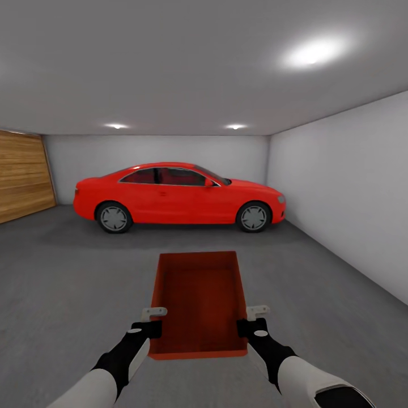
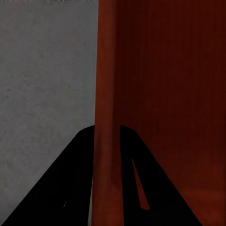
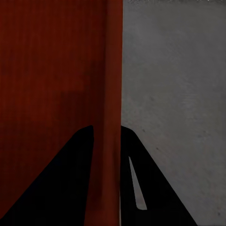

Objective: Move the two storage containers from the living room to the garage. In the garage, place one container on the floor and stack the other container on top of it (either order is fine).

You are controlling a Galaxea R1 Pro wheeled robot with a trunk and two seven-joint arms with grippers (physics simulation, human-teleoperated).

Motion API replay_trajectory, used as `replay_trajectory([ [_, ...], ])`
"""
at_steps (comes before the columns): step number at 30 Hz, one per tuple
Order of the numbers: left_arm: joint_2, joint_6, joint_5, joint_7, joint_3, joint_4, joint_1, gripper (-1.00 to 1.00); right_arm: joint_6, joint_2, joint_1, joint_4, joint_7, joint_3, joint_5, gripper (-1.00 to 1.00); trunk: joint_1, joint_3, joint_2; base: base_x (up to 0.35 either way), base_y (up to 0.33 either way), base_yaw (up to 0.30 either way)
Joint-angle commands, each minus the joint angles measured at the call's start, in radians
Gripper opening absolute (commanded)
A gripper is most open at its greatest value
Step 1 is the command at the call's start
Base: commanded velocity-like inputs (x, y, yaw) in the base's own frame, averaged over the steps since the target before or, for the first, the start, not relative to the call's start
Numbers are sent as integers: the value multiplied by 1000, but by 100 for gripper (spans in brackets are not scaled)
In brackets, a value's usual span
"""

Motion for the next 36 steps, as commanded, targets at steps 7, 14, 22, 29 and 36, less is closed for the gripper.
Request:
replay_trajectory([
  [7,2,7,1,29,43,0,0,-100,-25,-7,-1,-3,-20,-36,15,-100,1,0,-1,322,0,0],
  [14,2,7,1,29,43,0,0,-100,-25,-7,-1,-3,-20,-36,15,-100,1,0,-1,323,0,0],
  [22,2,7,1,28,44,0,0,-100,-25,-7,-1,-3,-20,-36,15,-100,1,0,-1,323,0,0],
  [29,3,7,1,28,44,0,0,-100,-25,-7,-1,-3,-20,-36,16,-100,1,0,-1,323,0,0],
  [36,3,7,2,28,44,0,0,-100,-23,-7,-1,-3,-20,-37,15,-100,1,0,-1,323,0,0],
])
